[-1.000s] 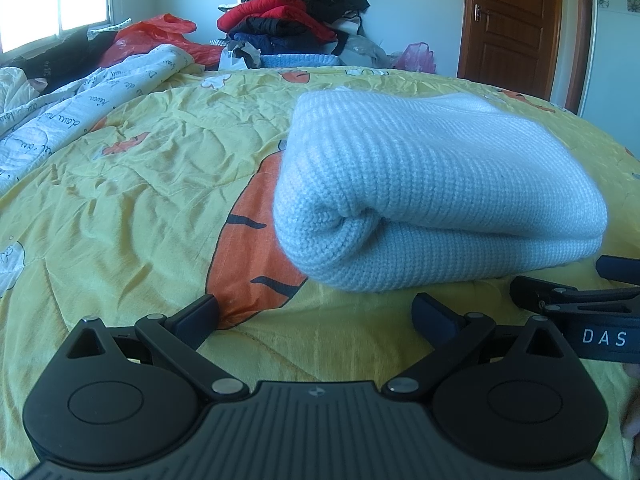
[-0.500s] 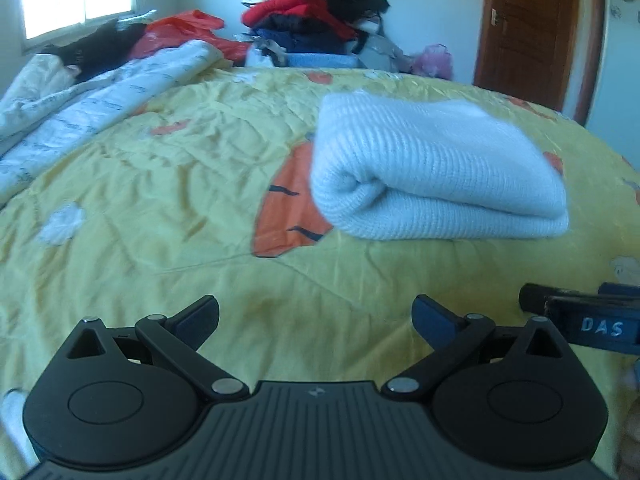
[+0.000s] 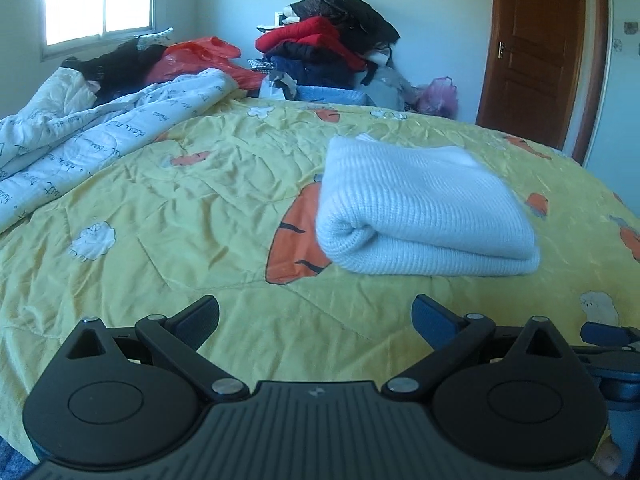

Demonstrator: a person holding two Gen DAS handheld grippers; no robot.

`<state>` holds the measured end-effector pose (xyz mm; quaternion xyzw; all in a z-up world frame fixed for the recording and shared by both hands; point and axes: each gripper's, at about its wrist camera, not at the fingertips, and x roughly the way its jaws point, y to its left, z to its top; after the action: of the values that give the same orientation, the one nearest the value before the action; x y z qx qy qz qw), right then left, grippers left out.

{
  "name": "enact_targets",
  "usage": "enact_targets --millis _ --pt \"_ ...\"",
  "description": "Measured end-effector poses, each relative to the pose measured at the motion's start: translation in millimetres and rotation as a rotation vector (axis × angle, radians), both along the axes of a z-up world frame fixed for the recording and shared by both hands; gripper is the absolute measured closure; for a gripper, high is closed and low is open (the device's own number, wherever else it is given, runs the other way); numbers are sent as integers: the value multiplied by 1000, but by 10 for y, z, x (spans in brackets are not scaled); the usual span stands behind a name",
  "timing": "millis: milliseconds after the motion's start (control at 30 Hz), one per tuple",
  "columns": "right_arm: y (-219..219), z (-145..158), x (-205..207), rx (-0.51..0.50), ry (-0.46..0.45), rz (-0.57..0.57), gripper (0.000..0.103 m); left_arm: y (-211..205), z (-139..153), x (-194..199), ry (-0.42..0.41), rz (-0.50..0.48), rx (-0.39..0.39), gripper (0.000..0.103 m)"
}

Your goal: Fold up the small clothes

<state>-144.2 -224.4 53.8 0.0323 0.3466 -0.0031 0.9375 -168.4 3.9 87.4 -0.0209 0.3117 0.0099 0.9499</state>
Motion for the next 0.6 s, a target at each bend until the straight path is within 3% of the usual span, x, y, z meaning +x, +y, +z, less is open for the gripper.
enact_targets --millis 600 --pt "44 14 7 -18 -4 14 0 -62 4 17 26 -15 -14 0"
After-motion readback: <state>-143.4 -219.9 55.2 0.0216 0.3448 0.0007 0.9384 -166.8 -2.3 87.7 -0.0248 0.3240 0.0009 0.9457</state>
